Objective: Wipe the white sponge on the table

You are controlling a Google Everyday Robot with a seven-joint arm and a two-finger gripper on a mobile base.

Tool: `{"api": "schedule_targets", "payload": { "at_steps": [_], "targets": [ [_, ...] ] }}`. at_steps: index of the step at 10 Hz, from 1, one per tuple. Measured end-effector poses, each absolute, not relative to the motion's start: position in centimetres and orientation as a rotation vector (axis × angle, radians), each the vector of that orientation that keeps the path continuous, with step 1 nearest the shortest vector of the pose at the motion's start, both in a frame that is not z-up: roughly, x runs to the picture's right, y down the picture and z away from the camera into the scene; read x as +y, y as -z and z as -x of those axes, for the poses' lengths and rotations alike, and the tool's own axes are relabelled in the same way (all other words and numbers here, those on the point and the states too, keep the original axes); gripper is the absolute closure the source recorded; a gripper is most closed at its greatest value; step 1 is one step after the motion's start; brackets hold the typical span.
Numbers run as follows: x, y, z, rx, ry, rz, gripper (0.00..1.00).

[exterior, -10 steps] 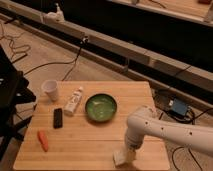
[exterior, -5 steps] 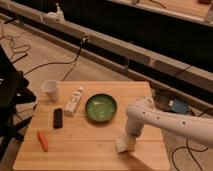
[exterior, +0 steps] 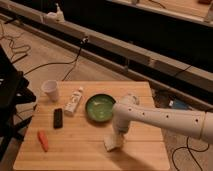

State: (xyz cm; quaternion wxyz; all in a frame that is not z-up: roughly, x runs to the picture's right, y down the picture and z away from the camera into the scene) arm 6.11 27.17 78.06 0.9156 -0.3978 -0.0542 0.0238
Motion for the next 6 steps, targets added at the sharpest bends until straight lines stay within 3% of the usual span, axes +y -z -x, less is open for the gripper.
{"api": "schedule_targets", "payload": {
  "at_steps": [3,6],
  "targets": [
    [29.7,-75.6,-4.3,-0.143,-0.045,0.839,1.0],
    [31.8,-73.2,-7.4,-0.078,-0.131,0.852,1.0]
  ]
}}
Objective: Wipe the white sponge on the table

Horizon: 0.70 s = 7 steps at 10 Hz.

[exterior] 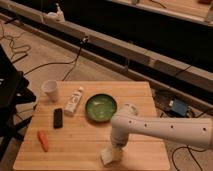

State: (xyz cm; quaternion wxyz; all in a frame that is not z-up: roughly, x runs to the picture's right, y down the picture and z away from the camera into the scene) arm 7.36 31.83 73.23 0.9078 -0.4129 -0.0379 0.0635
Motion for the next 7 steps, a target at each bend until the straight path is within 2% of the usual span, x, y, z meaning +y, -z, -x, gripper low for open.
{"api": "schedule_targets", "payload": {
  "at_steps": [4,7],
  "targets": [
    [30.7,-72.1,-13.7,0.059,-0.212,0.834,1.0],
    [28.2,-74.4,-15.4,0.09,-0.218,0.806,1.0]
  ]
}}
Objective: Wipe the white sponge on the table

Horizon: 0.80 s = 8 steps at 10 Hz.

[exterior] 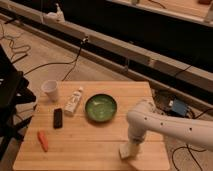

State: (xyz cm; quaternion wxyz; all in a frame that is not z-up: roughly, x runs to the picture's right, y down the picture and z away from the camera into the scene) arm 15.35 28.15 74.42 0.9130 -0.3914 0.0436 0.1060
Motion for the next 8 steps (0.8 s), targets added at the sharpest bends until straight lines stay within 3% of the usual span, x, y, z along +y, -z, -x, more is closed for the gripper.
{"api": "schedule_targets", "payload": {
  "at_steps": [4,8],
  "targets": [
    [26.4,-78.3,-10.8,-0.001,-0.158,0.792,1.0],
    [27.6,-78.4,-4.1,-0.138,-0.069,0.799,1.0]
  ]
}}
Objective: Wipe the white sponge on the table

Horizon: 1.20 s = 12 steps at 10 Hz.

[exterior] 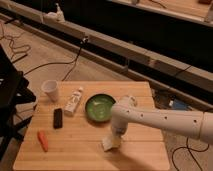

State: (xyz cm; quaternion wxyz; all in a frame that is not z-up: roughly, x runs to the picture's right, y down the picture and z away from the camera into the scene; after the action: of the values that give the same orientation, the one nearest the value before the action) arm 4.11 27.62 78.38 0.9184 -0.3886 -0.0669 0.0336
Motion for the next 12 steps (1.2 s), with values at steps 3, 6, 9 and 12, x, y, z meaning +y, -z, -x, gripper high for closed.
{"api": "schedule_targets", "payload": {
  "at_steps": [3,6,9,12],
  "targets": [
    [30.4,-75.7,-1.6,-0.186,-0.046,0.829,1.0],
    [32.9,-73.1,-4.3,-0.12,-0.118,0.854,1.0],
    [32.9,-72.0,-10.4,0.016,-0.203,0.846,1.0],
    [30.5,-73.5,-13.9,0.073,-0.241,0.826,1.0]
  ]
}}
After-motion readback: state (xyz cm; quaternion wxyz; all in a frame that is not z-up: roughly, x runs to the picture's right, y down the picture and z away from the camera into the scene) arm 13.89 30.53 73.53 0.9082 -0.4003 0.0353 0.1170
